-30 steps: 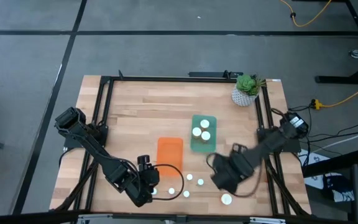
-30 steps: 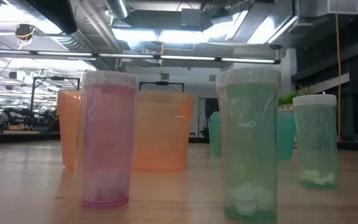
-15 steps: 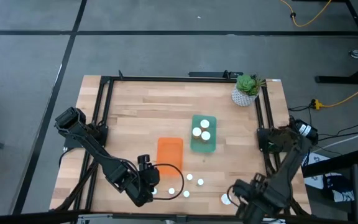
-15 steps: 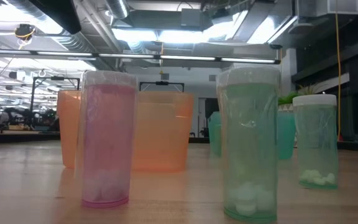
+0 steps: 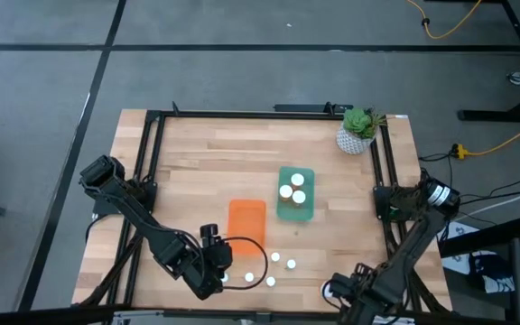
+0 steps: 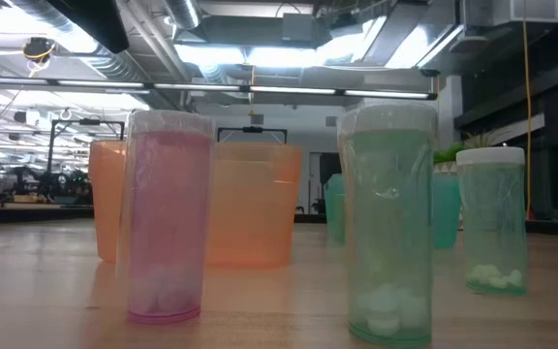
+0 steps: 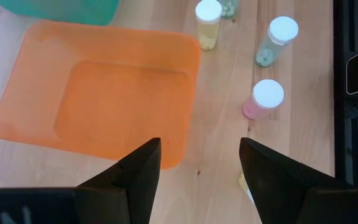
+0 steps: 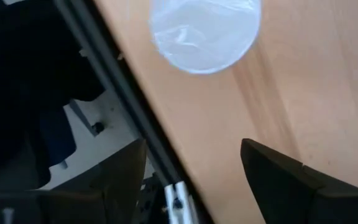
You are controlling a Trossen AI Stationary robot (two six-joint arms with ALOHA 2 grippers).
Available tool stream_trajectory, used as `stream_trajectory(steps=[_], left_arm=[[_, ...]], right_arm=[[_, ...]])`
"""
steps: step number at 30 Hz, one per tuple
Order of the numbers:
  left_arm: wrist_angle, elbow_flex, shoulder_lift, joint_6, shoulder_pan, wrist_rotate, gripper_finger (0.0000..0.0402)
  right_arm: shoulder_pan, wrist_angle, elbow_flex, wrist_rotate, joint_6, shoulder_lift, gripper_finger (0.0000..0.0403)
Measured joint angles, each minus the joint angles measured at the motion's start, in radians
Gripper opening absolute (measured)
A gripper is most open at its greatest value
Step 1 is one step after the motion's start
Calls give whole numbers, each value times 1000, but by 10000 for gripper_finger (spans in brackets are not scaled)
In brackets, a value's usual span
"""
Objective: Pick and place medicine bottles into bin by pill shape (circle, oval)
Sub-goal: Put the big orange capsule bottle into the green bin
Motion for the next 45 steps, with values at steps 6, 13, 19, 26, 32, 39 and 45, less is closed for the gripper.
stream_trajectory(steps=[6,13,19,26,32,39,45], left_arm=[[0,0,0,1,0,0,212],[0,0,0,2,0,0,212],[0,0,0,2,0,0,212],[0,0,0,2,0,0,212],[0,0,0,2,0,0,212],[0,0,0,2,0,0,212],[0,0,0,2,0,0,212]], right_arm=[[-7,39,-82,1,-1,0,265],[-16,98,-102,83,-98,0,265],[-33,104,-102,145,-187,0,265],[-60,126,-102,188,-307,0,265],[-80,158,-102,214,-383,0,265],[-98,165,-102,214,-409,0,265],[-100,165,-102,212,-411,0,263]])
